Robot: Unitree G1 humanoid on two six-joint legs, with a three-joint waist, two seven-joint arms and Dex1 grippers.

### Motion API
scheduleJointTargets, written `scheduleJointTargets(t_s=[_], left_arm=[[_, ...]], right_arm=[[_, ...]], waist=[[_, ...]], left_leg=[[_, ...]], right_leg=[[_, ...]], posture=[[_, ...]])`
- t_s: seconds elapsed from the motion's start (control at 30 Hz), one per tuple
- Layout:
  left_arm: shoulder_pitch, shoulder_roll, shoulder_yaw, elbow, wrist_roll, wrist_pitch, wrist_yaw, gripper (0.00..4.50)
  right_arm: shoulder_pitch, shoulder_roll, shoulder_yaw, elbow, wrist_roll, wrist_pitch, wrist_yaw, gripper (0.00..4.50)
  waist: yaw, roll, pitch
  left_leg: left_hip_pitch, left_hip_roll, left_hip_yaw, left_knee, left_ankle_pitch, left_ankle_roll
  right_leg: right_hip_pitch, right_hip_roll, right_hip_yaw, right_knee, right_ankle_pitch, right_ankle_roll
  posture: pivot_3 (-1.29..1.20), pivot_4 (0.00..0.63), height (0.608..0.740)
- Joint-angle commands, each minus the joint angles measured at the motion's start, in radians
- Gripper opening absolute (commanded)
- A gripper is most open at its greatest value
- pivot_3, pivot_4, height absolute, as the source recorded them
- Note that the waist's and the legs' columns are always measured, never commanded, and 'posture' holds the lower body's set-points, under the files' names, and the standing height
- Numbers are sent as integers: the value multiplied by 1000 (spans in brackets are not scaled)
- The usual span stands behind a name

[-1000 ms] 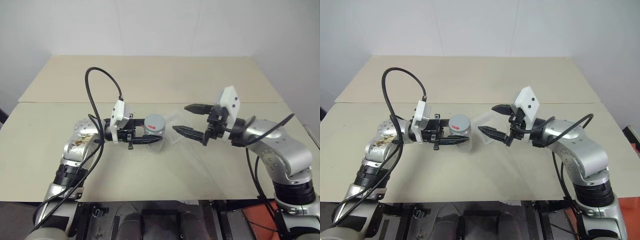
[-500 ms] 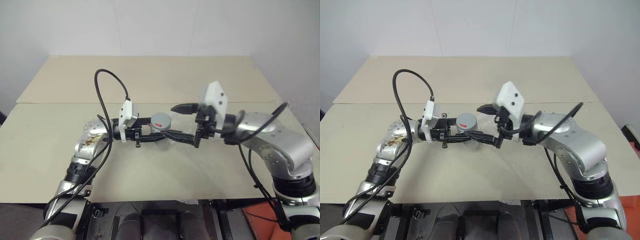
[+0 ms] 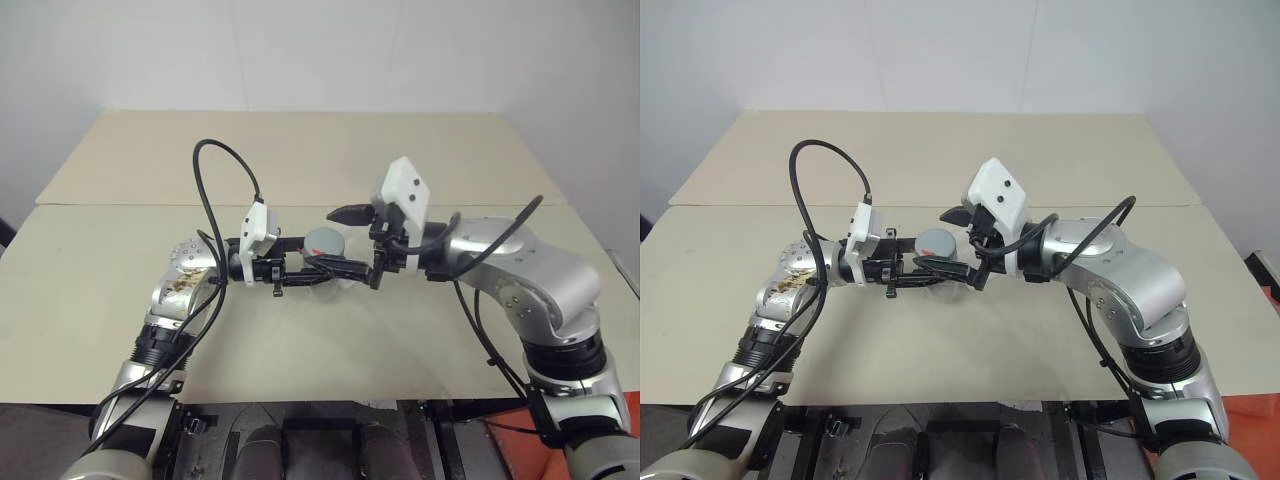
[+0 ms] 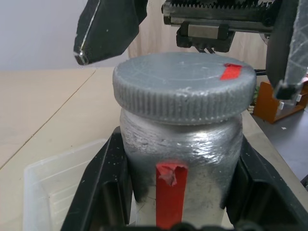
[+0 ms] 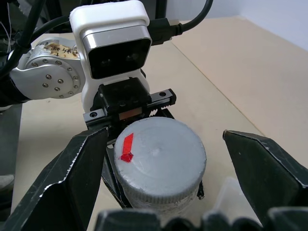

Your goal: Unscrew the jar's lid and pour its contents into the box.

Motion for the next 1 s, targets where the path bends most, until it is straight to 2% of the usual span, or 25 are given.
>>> scheduleJointTargets(t_s=[0.03,0.2,0.3,0.4,0.43,0.7,1.0], left_arm=[[-5,4,8,-38,-5,-20,0,2030],[6,9,10,-53,-7,-14,5,2030],[8,13,14,-60,-10,-10,8,2030],[10,19,14,-63,-11,-11,7,2030],[10,19,14,-64,-11,-11,8,2030],[20,28,17,-69,-11,-13,7,2030],[83,76,1,-109,-15,-42,-66,2030]], right_arm=[[-26,6,-8,-1,5,4,14,4468],[-31,13,-10,15,7,9,29,4468],[-34,7,-12,24,8,9,43,3959],[-37,5,-14,29,6,8,53,2940],[-39,5,-15,31,6,8,55,2764],[-46,10,-28,48,5,0,68,2762],[-55,-35,-164,79,35,-47,102,2762]], waist=[[0,0,0],[0,0,0],[0,0,0],[0,0,0],[0,0,0],[0,0,0],[2,0,0]], left_leg=[[0,0,0,0,0,0],[0,0,0,0,0,0],[0,0,0,0,0,0],[0,0,0,0,0,0],[0,0,0,0,0,0],[0,0,0,0,0,0],[0,0,0,0,0,0]], right_leg=[[0,0,0,0,0,0],[0,0,0,0,0,0],[0,0,0,0,0,0],[0,0,0,0,0,0],[0,0,0,0,0,0],[0,0,0,0,0,0],[0,0,0,0,0,0]], posture=[[0,150,740],[0,150,740],[0,150,740],[0,150,740],[0,150,740],[0,150,740],[0,150,740]])
